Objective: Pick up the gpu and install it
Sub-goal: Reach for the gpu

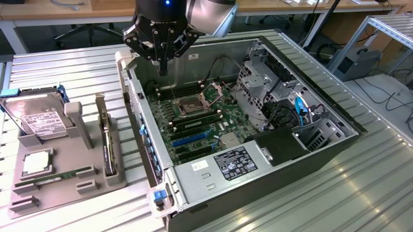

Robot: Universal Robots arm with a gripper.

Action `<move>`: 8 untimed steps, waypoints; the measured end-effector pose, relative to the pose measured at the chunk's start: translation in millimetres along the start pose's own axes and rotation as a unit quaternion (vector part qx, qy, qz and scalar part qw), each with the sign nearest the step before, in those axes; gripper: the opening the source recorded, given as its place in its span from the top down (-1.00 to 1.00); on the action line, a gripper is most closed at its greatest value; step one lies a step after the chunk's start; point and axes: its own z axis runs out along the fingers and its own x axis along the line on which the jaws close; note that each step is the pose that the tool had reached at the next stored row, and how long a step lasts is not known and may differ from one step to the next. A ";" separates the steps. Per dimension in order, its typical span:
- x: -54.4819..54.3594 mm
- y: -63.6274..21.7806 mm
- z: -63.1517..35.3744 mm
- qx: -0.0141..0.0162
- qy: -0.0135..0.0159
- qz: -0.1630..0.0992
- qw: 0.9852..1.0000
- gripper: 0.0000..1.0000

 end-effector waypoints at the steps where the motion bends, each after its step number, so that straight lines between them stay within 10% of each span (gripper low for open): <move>1: 0.5 0.0 0.0 0.000 0.000 0.000 1.000 0.79; 8: 3.6 -0.3 -0.1 0.000 0.000 0.000 1.000 0.79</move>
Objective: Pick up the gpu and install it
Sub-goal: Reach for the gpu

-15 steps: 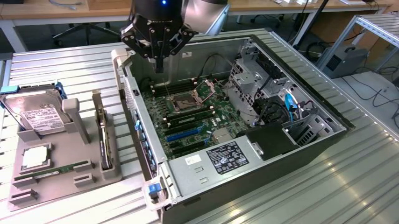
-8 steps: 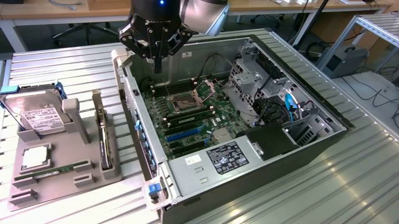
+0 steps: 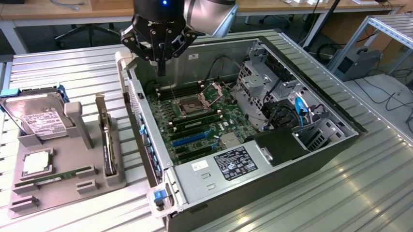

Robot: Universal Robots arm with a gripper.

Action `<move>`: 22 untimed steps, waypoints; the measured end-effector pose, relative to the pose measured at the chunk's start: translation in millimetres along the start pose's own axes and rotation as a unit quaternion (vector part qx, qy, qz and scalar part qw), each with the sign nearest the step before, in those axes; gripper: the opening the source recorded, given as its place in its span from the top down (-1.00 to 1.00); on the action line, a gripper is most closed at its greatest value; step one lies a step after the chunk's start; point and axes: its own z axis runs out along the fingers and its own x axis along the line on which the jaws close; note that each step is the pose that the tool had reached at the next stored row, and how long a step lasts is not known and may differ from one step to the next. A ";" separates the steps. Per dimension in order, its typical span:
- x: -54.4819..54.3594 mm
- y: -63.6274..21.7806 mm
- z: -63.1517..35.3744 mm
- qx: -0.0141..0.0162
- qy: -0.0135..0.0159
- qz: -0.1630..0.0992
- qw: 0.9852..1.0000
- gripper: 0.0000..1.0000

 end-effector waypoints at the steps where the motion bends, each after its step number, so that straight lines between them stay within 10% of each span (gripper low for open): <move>1: 0.4 0.0 0.0 0.000 0.000 0.000 1.000 0.79; 22: 8.3 -0.6 -0.2 0.000 0.000 0.000 1.000 0.79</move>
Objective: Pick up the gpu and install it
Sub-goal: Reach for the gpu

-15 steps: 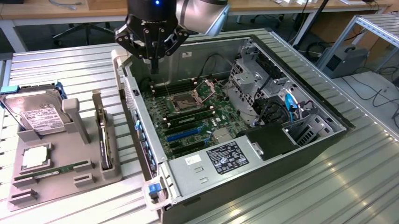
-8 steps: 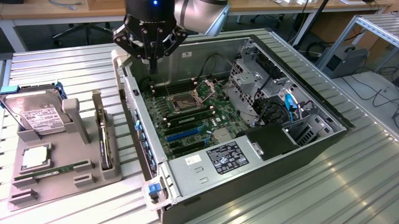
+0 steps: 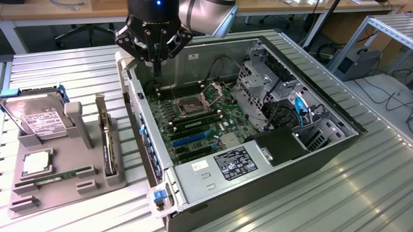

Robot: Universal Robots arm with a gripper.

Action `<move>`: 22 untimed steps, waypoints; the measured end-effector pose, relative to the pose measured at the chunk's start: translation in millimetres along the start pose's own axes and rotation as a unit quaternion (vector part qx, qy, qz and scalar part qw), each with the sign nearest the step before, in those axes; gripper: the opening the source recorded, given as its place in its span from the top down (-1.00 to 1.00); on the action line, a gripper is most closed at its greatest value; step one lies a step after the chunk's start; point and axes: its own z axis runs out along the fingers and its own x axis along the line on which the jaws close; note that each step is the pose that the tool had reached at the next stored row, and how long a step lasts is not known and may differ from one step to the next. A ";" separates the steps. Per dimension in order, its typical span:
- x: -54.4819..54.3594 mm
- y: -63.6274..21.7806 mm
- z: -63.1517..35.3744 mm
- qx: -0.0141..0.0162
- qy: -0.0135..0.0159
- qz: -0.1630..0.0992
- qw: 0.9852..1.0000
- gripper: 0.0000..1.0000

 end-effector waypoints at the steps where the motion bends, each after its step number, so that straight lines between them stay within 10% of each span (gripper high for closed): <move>1: 0.4 0.0 0.0 0.000 0.000 0.000 1.000 0.79; 22: 11.0 -0.8 -0.3 0.000 0.000 0.000 1.000 0.79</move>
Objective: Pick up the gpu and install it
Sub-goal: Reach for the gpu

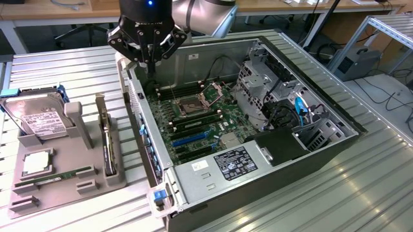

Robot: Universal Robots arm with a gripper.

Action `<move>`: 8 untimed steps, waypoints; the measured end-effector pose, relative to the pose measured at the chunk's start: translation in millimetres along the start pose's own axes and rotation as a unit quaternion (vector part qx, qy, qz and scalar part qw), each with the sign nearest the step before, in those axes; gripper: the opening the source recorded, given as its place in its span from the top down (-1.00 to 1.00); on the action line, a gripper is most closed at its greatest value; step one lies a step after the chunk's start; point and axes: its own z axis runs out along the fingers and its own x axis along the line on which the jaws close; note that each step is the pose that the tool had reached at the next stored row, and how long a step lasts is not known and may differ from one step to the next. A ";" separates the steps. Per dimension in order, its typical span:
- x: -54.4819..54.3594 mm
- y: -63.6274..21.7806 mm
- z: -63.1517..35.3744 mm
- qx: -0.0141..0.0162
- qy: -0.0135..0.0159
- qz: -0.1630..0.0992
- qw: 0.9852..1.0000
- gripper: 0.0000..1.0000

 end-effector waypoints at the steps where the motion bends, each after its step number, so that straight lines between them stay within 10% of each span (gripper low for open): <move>1: 0.4 0.0 0.0 0.000 0.000 0.000 1.000 0.79; 8: 3.5 -0.3 -0.1 0.000 0.000 0.000 1.000 0.79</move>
